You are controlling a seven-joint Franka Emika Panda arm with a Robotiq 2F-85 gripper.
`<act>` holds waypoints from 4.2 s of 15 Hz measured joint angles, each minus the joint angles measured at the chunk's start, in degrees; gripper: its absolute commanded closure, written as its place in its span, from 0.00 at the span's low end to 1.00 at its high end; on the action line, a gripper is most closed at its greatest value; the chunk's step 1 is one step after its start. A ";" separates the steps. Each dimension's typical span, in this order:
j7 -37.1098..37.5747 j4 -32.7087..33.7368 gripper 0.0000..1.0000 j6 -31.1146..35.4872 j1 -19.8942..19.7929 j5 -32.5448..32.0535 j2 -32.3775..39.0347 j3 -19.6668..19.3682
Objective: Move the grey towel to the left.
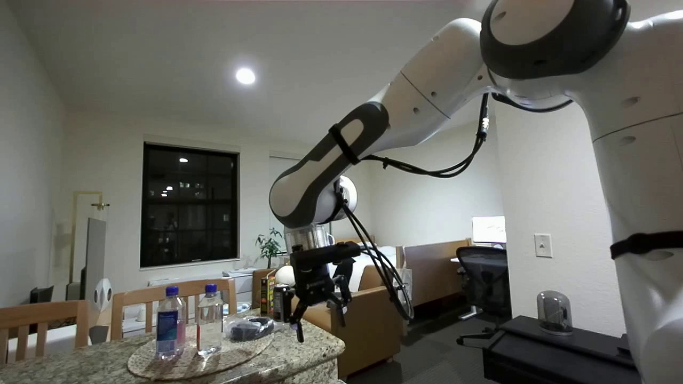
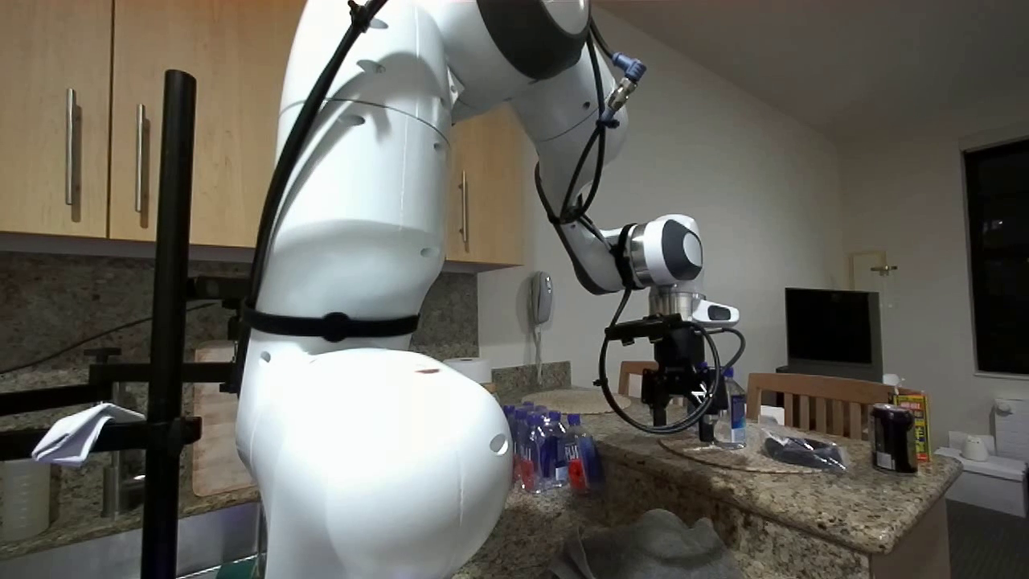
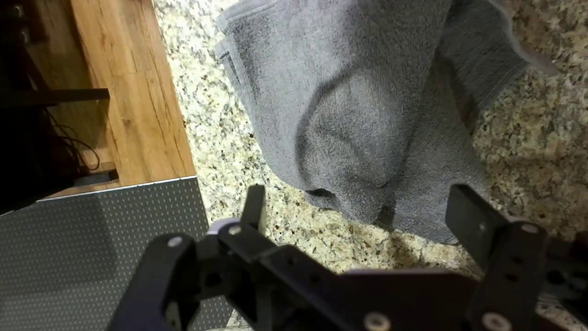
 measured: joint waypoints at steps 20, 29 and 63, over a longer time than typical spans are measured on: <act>-21.62 4.38 0.00 5.71 1.43 0.02 14.88 -2.77; -32.80 10.84 0.00 3.20 -1.73 7.08 21.42 -3.27; -32.85 19.64 0.91 -11.40 -0.49 5.75 26.32 -4.07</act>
